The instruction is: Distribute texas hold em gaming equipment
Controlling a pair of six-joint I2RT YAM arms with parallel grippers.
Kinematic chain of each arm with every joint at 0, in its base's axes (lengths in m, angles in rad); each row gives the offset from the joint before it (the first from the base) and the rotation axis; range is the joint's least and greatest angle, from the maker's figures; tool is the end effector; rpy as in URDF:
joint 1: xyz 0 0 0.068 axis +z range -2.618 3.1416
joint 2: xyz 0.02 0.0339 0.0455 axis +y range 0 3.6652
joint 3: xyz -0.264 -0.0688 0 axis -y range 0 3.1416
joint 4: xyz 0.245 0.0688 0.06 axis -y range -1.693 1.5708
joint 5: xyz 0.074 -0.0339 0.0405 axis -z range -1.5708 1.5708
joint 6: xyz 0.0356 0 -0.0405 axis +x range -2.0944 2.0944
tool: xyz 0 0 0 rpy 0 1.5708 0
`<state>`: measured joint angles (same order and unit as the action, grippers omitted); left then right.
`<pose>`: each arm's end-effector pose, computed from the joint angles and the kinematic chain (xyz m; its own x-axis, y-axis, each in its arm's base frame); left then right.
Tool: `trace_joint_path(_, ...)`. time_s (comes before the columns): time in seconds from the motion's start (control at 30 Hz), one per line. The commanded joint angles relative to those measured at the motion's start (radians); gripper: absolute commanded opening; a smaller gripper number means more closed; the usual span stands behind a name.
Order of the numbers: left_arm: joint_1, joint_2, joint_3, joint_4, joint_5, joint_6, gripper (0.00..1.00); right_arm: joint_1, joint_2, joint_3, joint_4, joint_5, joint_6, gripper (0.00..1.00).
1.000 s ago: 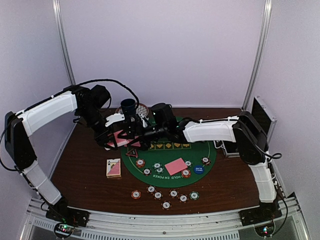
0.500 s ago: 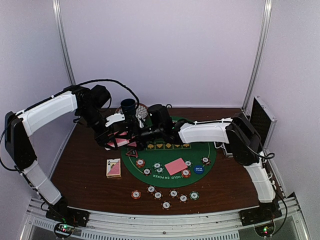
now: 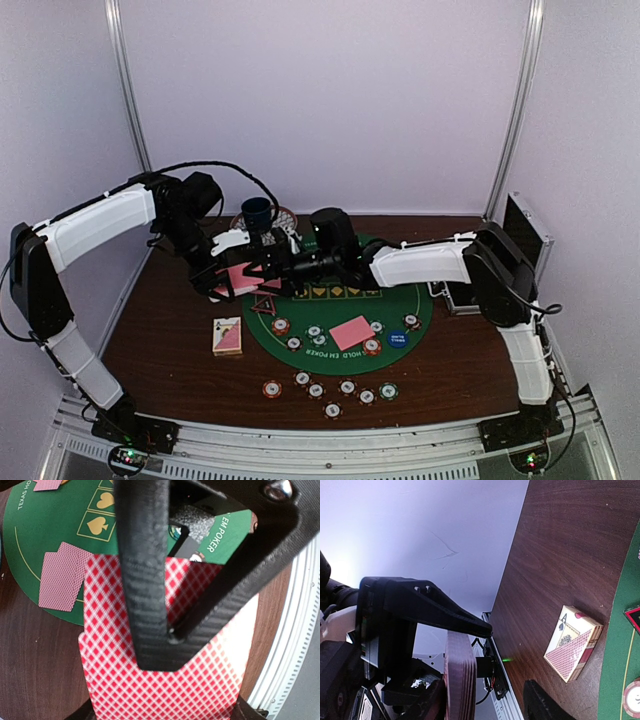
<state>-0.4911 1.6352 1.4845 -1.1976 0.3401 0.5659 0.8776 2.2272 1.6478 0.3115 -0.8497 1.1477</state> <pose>0.2695 -0.1576 0.2946 -0.4528 0.8154 -0.3607 0.8912 0.4258 -0.1563 0.3072 0.4117 0.2129 -0.9545 -0.2069 -0.2147 -0.2443 0.1301 0.9609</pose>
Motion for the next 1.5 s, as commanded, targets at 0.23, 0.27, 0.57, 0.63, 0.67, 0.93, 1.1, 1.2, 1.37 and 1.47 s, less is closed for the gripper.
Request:
trace_joint_path(0.23,0.005,-0.017,-0.004,0.019,0.001,0.015,0.00,-0.012,-0.099,-0.057,-0.044,-0.009,-0.026,0.44)
trace_joint_path(0.27,0.005,-0.016,-0.004,0.020,-0.001,0.015,0.00,-0.011,-0.107,-0.059,-0.047,-0.011,-0.027,0.43)
trace_joint_path(0.57,0.005,-0.012,-0.004,0.023,-0.007,0.015,0.00,-0.011,-0.127,-0.062,-0.046,-0.025,-0.016,0.30)
trace_joint_path(0.63,0.004,-0.010,-0.006,0.023,-0.009,0.016,0.00,-0.010,-0.127,-0.061,-0.037,-0.030,-0.007,0.27)
trace_joint_path(0.67,0.005,-0.008,-0.006,0.023,-0.010,0.017,0.00,-0.009,-0.126,-0.061,-0.031,-0.033,-0.003,0.26)
trace_joint_path(0.93,0.004,-0.003,-0.006,0.025,-0.022,0.020,0.00,-0.012,-0.122,-0.080,0.079,-0.063,0.088,0.03)
trace_joint_path(1.1,0.004,-0.006,-0.011,0.025,-0.030,0.023,0.00,-0.029,-0.149,-0.127,0.121,-0.067,0.120,0.00)
trace_joint_path(1.2,0.005,-0.010,-0.017,0.025,-0.033,0.024,0.00,-0.048,-0.182,-0.190,0.142,-0.070,0.131,0.00)
trace_joint_path(1.37,0.005,-0.019,-0.027,0.025,-0.037,0.030,0.00,-0.093,-0.267,-0.327,0.156,-0.078,0.131,0.00)
trace_joint_path(1.47,0.004,-0.021,-0.030,0.025,-0.039,0.030,0.00,-0.126,-0.330,-0.429,0.136,-0.089,0.112,0.00)
